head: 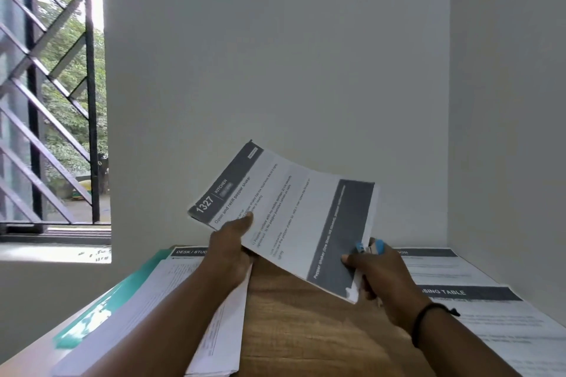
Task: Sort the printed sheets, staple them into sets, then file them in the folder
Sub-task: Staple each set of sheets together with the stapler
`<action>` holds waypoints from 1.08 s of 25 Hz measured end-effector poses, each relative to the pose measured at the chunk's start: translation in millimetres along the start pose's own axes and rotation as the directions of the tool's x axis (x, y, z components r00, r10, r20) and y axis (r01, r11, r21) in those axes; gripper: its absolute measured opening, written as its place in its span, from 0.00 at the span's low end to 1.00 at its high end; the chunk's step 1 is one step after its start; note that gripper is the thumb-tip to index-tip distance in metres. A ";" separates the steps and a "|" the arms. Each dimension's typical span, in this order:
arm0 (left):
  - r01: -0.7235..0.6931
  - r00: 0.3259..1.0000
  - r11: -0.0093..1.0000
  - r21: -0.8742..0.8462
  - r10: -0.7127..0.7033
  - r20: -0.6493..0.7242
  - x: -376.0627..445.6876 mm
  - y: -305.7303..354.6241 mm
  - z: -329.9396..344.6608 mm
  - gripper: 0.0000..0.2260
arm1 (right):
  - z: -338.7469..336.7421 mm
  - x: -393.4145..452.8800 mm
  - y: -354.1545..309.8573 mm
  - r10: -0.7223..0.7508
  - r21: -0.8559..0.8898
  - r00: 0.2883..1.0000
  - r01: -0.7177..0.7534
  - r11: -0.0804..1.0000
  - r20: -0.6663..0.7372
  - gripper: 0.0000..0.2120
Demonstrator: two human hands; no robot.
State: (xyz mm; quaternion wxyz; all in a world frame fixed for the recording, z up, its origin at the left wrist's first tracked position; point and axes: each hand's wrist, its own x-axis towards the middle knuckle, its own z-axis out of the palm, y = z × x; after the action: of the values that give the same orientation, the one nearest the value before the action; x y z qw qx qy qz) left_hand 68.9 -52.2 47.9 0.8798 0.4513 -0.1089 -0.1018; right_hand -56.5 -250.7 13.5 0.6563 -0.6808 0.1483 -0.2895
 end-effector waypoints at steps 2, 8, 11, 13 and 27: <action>-0.039 0.996 0.996 0.082 0.031 0.089 2.5 21.0 -20.5 0.09 | -13.4 4.8 -2.9 -0.113 -0.086 0.993 0.109 0.990 -0.036 0.08; 0.132 0.952 0.886 0.445 -0.239 0.193 12.8 29.7 -52.7 0.18 | -41.4 23.7 5.6 -0.263 -0.315 0.964 0.236 0.919 -0.045 0.08; 0.053 0.981 0.873 0.486 -0.137 0.139 11.6 7.4 -31.6 0.14 | -44.0 28.8 11.9 -0.316 -0.348 0.947 0.276 0.896 -0.064 0.08; 0.024 0.990 0.866 0.500 -0.090 0.109 10.0 -9.0 -20.1 0.11 | -44.7 30.9 15.4 -0.328 -0.376 0.941 0.277 0.884 -0.080 0.09; -0.290 0.953 0.693 0.660 0.144 0.268 -2.4 -40.2 -24.0 0.15 | -44.5 37.5 14.9 -0.075 -0.247 0.973 0.019 0.969 -0.220 0.05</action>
State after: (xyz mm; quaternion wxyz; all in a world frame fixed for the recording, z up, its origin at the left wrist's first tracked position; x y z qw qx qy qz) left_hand 70.2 -56.0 1.3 0.6378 0.7184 -0.2777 0.0076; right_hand -50.5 -309.9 5.0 0.5393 -0.7219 0.2406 -0.3606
